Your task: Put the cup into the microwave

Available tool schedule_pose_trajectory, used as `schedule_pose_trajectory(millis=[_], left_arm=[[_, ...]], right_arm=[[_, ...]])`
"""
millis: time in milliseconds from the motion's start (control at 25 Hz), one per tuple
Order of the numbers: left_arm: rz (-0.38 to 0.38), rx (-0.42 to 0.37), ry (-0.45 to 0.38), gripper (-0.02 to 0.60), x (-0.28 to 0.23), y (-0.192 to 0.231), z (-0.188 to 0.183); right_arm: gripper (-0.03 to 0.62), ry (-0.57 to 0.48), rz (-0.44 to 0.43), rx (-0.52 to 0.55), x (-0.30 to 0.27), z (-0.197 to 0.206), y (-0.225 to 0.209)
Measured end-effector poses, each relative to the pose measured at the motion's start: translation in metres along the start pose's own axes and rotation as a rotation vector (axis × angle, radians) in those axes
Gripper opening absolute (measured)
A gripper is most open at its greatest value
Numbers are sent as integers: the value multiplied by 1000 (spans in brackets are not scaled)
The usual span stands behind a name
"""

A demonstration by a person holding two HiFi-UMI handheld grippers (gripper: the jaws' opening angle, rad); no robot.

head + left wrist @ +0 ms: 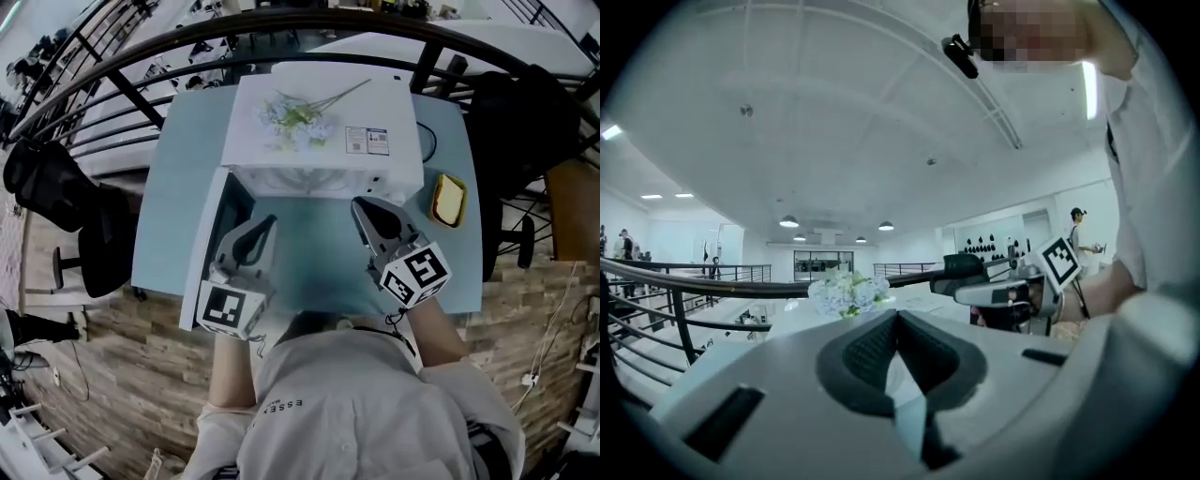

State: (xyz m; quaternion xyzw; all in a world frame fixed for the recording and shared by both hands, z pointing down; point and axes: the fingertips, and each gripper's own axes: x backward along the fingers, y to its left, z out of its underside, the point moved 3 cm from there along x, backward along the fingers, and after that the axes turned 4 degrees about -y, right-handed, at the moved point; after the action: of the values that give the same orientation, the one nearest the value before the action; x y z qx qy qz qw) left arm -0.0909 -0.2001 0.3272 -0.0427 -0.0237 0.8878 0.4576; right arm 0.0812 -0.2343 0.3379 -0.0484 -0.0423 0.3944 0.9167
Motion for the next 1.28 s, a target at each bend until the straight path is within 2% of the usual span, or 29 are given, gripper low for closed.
schedule_pose_trajectory(millis=[280, 520, 760, 1280], left_arm=[[-13, -45, -46, 2, -2, 8, -24], [-5, -57, -36, 2, -3, 3, -30], [-21, -49, -46, 2, -3, 0, -34], [-14, -51, -73, 2, -5, -5, -40]], right_arm=[[17, -32, 15, 95, 2, -27, 1], [15, -55, -10, 134, 1, -36, 8], [15, -42, -29, 138, -2, -33, 14], [15, -43, 16, 128, 4, -27, 13]])
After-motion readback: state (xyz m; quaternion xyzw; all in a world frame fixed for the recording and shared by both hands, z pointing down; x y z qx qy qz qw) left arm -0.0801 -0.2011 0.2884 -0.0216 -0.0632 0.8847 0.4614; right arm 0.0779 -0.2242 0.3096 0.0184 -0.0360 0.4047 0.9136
